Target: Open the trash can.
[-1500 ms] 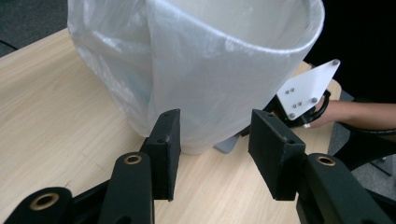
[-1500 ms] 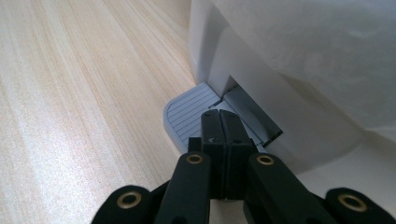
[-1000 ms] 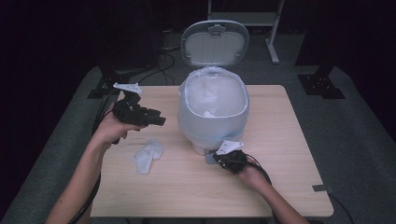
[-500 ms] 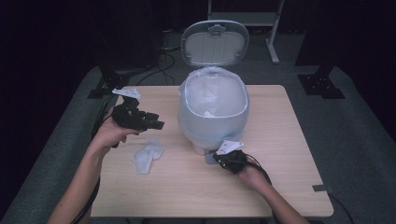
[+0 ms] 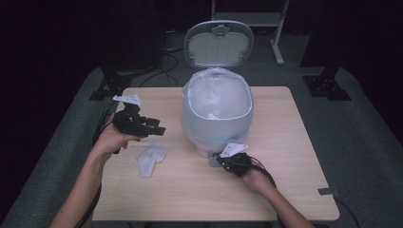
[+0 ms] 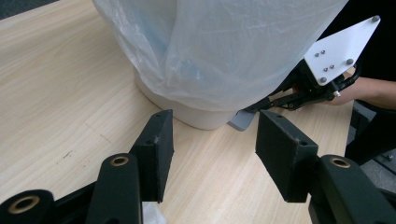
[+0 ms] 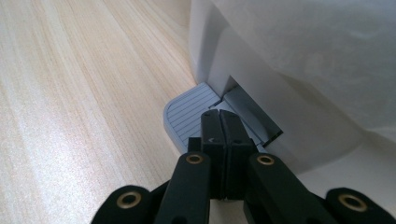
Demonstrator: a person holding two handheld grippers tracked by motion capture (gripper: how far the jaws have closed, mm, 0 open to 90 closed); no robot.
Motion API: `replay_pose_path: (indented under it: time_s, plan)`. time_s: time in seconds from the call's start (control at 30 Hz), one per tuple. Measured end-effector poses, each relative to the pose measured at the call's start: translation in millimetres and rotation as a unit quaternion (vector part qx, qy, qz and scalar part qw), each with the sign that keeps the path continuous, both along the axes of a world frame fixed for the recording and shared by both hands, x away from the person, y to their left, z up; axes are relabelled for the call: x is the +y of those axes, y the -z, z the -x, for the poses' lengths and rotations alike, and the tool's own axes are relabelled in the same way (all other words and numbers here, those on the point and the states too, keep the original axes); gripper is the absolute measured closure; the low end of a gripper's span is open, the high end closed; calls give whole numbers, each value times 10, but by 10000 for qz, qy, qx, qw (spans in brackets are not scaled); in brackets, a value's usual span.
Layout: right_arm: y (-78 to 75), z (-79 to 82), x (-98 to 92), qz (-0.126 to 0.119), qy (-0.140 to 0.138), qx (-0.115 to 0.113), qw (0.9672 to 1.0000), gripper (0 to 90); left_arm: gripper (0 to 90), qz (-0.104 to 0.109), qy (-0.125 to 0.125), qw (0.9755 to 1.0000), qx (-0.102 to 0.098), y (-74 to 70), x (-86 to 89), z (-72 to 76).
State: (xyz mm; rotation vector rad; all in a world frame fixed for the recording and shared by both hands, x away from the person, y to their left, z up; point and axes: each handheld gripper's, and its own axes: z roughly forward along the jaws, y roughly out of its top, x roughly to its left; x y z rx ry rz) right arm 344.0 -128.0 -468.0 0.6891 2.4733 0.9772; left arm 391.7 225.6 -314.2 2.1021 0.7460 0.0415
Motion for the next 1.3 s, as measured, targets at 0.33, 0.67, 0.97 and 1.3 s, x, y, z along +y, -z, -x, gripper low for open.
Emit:
replay_pose_path:
  time_s: [0.33,0.67,0.97,1.3]
  plan:
    - [-1,1,2,4,-1,-4,10000,890,447,7,-36,10000,-15,95,56,20]
    - [0,3,3,3,10,-6,10000,891,433,-38,-102,9999,38,244,121,26]
    - [-2,7,8,14,20,-6,10000,890,418,-92,-176,9998,38,392,210,33]
    - [-2,9,9,21,25,-13,10000,890,408,-143,-255,9995,96,554,269,28]
